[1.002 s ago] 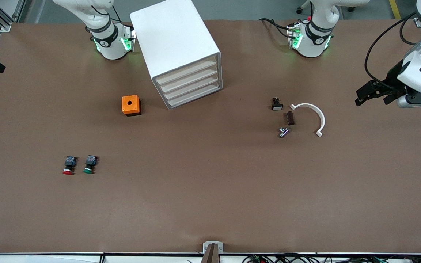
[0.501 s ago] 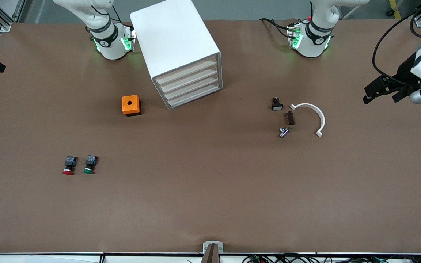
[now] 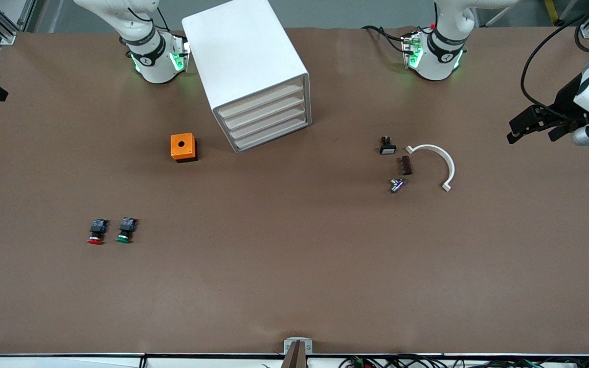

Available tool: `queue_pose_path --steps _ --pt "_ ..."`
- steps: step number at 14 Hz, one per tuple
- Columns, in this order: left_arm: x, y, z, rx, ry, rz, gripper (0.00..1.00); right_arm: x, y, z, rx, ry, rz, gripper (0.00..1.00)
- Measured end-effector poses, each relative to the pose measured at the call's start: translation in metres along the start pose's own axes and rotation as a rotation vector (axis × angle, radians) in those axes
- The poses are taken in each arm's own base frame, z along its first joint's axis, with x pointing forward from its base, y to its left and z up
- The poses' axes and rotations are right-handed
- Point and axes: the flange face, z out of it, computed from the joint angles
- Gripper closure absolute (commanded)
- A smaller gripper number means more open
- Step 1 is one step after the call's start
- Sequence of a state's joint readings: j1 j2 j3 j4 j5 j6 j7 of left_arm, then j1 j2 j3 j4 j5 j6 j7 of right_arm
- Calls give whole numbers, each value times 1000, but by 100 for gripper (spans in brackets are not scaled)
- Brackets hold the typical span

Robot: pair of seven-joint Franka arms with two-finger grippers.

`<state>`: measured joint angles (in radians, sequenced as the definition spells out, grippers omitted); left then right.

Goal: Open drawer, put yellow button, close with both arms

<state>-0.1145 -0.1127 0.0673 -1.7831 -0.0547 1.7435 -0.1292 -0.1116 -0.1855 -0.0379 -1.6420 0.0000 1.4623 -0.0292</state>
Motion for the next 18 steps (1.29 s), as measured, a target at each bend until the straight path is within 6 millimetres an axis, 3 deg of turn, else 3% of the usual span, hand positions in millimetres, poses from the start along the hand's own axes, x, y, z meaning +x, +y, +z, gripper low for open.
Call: queue_pose_path --steps 9,18 --pt "0 -1 -18 -1 5 -1 0 0 0 0 0 -1 -1 0" --pt "5 0 -4 6 -31 -2 0 0 0 0 0 -2 -1 0"
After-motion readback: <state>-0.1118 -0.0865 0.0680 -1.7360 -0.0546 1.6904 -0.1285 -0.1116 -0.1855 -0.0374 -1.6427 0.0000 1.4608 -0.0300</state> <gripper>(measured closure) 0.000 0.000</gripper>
